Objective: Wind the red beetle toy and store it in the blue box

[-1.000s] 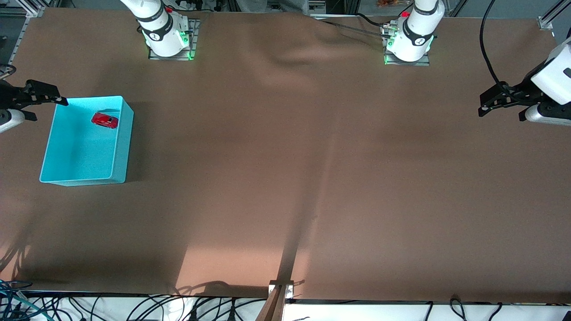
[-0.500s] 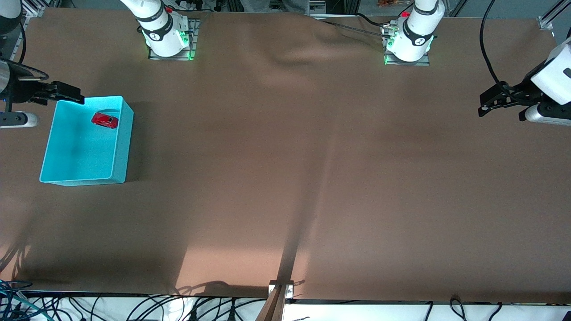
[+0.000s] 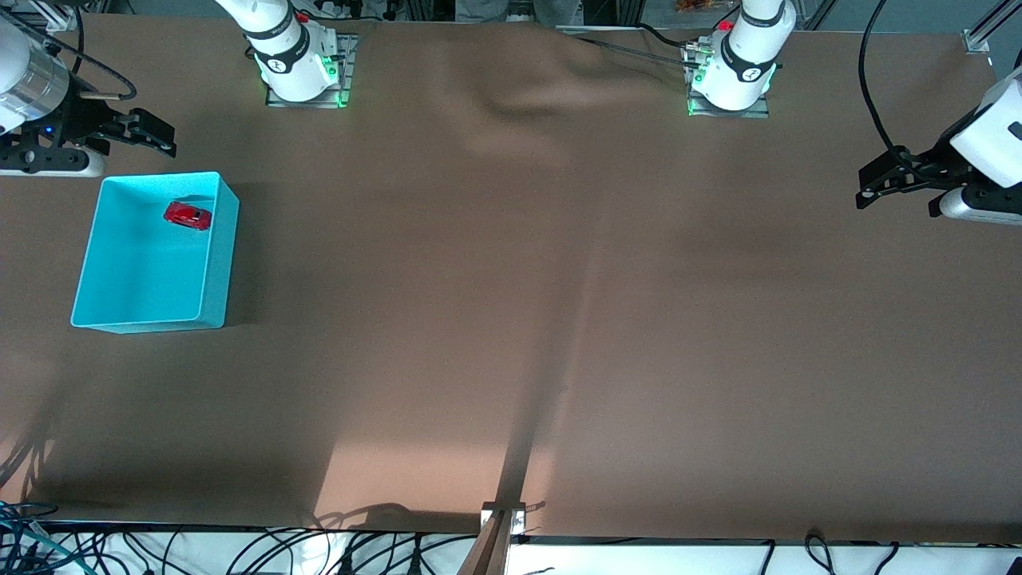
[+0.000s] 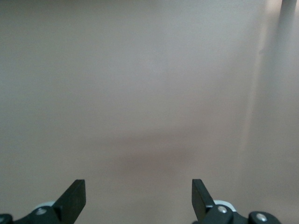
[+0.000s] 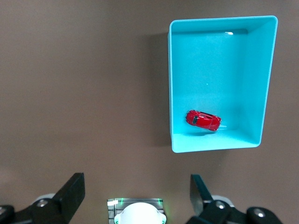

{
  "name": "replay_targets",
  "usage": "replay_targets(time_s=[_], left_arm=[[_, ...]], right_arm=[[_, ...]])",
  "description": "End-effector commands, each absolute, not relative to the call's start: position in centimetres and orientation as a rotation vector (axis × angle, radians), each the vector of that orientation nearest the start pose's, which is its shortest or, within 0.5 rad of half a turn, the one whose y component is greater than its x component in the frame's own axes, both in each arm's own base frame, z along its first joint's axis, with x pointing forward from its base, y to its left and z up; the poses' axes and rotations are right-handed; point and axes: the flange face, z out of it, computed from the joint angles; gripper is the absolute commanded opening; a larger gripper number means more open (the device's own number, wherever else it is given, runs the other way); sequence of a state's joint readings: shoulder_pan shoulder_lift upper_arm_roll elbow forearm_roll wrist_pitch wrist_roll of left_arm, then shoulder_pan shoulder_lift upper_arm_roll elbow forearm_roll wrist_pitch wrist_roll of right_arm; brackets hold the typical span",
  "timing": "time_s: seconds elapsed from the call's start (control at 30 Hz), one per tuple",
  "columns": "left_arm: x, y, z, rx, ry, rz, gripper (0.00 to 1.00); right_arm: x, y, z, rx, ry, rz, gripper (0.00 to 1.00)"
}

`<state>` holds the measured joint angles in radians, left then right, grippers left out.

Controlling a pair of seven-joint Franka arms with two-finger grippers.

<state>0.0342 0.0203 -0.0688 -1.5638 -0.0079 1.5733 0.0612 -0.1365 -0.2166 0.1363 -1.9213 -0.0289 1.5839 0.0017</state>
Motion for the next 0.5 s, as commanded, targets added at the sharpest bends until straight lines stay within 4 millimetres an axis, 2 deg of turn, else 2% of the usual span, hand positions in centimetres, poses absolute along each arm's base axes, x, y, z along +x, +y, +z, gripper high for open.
replay_targets(time_s=[0.0,0.23,0.47], left_arm=[[56.2,-2.1,62.2,-3.147,0.138,0.022,1.0],[56.2,-2.1,62.2,-3.149,0.138,0.022,1.0],[56.2,-2.1,62.3,-3.149,0.138,0.019,1.0]], right_arm=[[50.4,-0.9,57.9,-3.187,0.037,0.157,1.0],[53.3,-1.3,58.4,-3.183,0.032,0.129,1.0],[53.7,-1.3,58.4,-3.18,0.034,0.126,1.0]])
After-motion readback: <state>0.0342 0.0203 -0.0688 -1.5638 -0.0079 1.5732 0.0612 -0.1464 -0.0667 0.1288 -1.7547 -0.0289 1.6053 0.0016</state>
